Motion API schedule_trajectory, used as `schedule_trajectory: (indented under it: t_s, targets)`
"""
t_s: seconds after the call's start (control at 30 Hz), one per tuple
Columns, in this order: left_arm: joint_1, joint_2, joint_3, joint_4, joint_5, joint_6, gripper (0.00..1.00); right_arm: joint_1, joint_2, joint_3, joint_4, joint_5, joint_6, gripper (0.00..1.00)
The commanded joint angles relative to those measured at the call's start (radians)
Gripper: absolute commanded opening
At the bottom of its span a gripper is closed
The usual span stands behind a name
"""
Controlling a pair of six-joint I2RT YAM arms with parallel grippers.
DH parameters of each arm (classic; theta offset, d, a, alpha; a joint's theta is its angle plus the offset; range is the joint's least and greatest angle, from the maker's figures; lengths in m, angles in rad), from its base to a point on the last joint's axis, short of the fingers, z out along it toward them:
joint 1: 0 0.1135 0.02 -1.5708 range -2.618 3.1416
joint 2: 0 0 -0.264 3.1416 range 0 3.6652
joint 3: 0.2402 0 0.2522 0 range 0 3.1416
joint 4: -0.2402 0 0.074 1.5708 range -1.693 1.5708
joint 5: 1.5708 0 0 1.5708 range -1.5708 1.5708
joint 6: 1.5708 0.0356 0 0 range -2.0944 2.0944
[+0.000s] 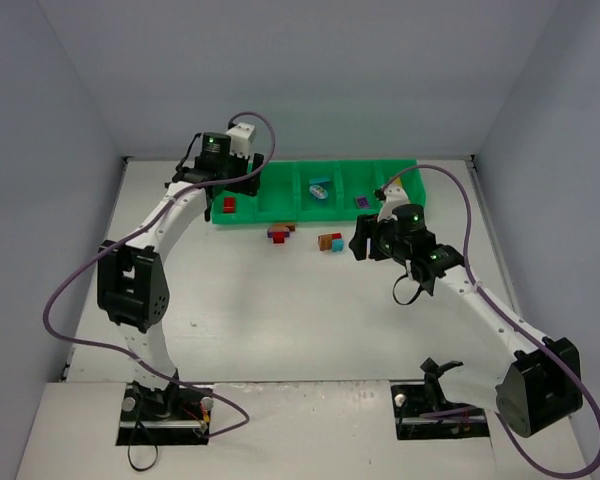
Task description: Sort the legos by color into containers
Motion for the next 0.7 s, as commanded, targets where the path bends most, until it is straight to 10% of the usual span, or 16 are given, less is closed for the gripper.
schedule_trajectory:
  t_s: [0.0,0.33,0.67]
  targets:
    - [-0.092,-0.109,-0.016,-0.066,0.049,-0.030,0.72,0.005,0.000,0.031,0.047,-0.006,0.004,0.60]
    - [-0.281,-0.056,-0.079,-0.204,-0.206,-0.524,0.76,0.005,-0.009,0.020,0.062,0.002,0.025,0.60]
    - [-0.284,0.113,0.027,-0.281,-0.295,-0.586,0.76,0.005,-0.043,-0.004,0.064,0.002,0.028,0.60]
